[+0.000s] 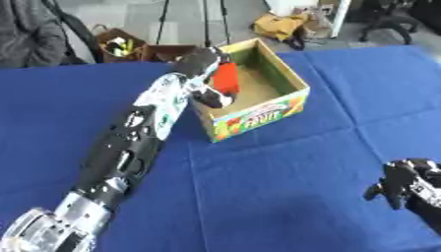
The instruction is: Pick up objects on the table and place them in the box.
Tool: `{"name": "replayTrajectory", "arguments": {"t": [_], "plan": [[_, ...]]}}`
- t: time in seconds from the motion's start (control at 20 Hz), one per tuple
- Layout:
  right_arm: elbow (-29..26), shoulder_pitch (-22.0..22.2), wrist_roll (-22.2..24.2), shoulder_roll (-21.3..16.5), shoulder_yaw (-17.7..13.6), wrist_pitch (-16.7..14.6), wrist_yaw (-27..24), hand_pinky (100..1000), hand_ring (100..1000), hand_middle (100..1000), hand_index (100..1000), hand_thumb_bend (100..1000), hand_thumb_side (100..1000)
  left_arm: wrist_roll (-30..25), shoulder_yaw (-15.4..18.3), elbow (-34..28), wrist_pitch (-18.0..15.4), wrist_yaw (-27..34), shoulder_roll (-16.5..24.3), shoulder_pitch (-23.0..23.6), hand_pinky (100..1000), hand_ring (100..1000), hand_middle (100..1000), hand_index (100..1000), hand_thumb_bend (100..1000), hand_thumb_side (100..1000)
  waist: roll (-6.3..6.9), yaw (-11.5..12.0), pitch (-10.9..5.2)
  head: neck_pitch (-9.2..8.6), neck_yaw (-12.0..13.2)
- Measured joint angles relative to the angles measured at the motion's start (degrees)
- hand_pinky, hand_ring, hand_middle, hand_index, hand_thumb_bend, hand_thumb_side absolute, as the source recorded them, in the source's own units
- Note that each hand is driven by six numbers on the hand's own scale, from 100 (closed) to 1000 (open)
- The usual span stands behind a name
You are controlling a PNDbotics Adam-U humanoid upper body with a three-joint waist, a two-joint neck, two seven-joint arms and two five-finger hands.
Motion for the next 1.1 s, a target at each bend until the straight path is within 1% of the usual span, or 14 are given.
{"name": "replayTrajectory", "arguments": {"t": [0.05,0.1,0.2,0.25,0.35,0.4,0.45,0.5,0.6,0.75,0.85,0.9,1.0,1.1], "plan": [[0.00,-0.12,0.06,0.01,0.08,0.04,0.00,574,325,341,364,100,257,0.27,0.13,0.57,-0.31,-1.11,-0.18,0.00,519,461,451,647,100,254,-0.03,-0.11,0.02,-0.17,0.04],[0.00,-0.21,0.08,0.01,0.15,0.05,0.00,574,325,341,364,100,257,0.48,0.35,0.93,-0.62,-2.01,-0.33,-0.04,543,477,467,661,149,275,-0.02,-0.16,0.02,-0.22,0.04],[0.00,-0.32,0.13,0.02,0.27,0.10,0.00,574,325,341,364,100,257,0.50,0.62,1.58,-1.34,-3.74,-0.74,-0.04,614,559,544,701,374,374,-0.01,-0.21,0.05,-0.27,0.04],[0.00,-0.32,0.16,0.02,0.28,0.13,0.00,574,325,341,364,100,257,0.28,0.66,1.87,-1.70,-4.58,-0.92,-0.04,626,575,558,708,412,394,-0.01,-0.22,0.05,-0.31,0.04],[0.00,-0.32,0.19,0.03,0.28,0.16,0.00,574,325,341,364,100,257,-0.39,0.67,2.30,-2.41,-6.02,-1.04,-0.03,674,639,621,742,557,476,0.00,-0.25,0.05,-0.42,0.03],[0.00,-0.32,0.20,0.04,0.28,0.17,0.00,574,325,341,364,100,258,-0.88,0.68,2.50,-2.73,-6.61,-1.04,-0.03,738,717,705,796,757,595,0.00,-0.26,0.05,-0.44,0.03],[0.00,-0.32,0.21,0.05,0.28,0.18,0.00,574,325,341,364,100,258,-1.43,0.69,2.63,-3.09,-7.05,-1.04,-0.03,789,758,748,823,857,640,0.01,-0.26,0.05,-0.44,0.03],[0.00,-0.32,0.22,0.05,0.28,0.19,0.00,574,325,341,364,100,258,-2.05,0.69,3.07,-3.49,-7.39,-1.05,0.00,828,789,780,845,930,659,0.01,-0.26,0.05,-0.45,0.03],[0.00,-0.32,0.23,0.11,0.28,0.20,0.00,574,325,341,364,100,258,-3.63,0.69,4.14,-4.41,-7.86,-1.05,-0.04,882,836,827,873,1000,678,0.03,-0.26,0.02,-0.45,0.03],[0.01,-0.32,0.27,0.21,0.28,0.24,0.00,574,325,341,364,100,259,-6.49,0.96,4.53,-5.07,-8.04,-1.05,-0.24,898,849,836,870,1000,752,0.08,-0.24,-0.07,-0.47,0.01],[0.01,-0.32,0.28,0.28,0.28,0.25,0.00,574,325,341,364,100,259,-7.68,1.21,3.61,-4.94,-7.80,-1.05,-0.17,877,817,803,856,1000,804,0.14,-0.17,-0.06,-0.51,0.00],[0.01,-0.32,0.27,0.36,0.28,0.25,0.00,574,325,341,364,100,259,-7.76,1.46,2.64,-4.84,-7.35,-1.03,-0.17,846,775,760,836,1000,826,0.18,-0.12,-0.05,-0.57,-0.02],[0.03,-0.31,0.23,0.39,0.25,0.23,0.01,574,325,341,364,100,260,-7.16,2.41,0.08,-4.90,-5.92,-1.02,-0.20,809,730,699,803,1000,833,0.33,0.30,-0.05,-0.62,-0.25],[0.07,-0.28,0.10,0.41,0.10,0.14,0.02,574,325,341,364,100,260,-5.87,3.97,-2.73,-5.58,-4.31,-1.00,-0.30,758,672,626,757,965,833,0.38,0.81,-0.05,-0.63,-0.57]]}}
